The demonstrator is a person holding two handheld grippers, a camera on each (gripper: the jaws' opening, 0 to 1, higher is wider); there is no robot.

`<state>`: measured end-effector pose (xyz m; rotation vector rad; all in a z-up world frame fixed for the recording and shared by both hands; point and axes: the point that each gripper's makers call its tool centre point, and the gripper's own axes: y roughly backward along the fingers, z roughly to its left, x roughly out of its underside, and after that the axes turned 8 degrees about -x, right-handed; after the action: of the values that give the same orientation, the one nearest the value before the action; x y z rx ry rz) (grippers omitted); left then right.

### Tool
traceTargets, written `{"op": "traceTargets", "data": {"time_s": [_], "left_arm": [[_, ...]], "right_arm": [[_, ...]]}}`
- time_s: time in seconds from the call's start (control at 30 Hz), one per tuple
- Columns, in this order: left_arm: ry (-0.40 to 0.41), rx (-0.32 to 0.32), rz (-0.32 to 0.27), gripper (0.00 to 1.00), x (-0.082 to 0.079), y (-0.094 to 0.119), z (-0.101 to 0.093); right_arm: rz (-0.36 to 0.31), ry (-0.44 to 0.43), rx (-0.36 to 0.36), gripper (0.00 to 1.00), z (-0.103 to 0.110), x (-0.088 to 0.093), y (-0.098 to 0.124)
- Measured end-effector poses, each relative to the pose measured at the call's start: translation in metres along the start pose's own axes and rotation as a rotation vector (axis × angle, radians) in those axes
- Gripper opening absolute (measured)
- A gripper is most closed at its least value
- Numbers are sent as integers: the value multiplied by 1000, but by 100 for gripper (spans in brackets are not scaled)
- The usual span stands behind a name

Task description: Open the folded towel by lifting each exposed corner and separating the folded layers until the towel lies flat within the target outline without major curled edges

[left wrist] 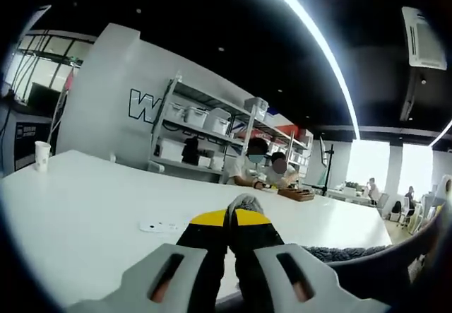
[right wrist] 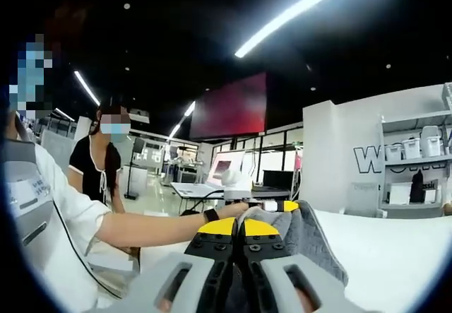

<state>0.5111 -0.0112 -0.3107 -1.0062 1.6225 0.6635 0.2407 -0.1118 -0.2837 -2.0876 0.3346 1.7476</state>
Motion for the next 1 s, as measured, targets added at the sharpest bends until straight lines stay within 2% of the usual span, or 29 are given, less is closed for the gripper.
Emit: {"op": "traceTargets", "data": {"time_s": [0.13, 0.27, 0.43, 0.6, 0.73, 1.0], "left_arm": [[1, 10, 6, 0, -1, -1, -4], [43, 20, 11, 0, -2, -3, -8], [52, 25, 27, 0, 2, -5, -13], [64, 29, 33, 0, 7, -9, -16], [81, 55, 41, 0, 11, -14, -23], [95, 60, 51, 0, 15, -15, -27]], "right_arm": [[10, 26, 30, 0, 1, -1, 3], [12, 23, 19, 0, 10, 1, 5], [36, 59, 32, 0, 15, 3, 7], [54, 83, 10, 0, 25, 8, 4], [61, 92, 8, 0, 28, 9, 6], [80, 109, 14, 0, 28, 14, 8]]}}
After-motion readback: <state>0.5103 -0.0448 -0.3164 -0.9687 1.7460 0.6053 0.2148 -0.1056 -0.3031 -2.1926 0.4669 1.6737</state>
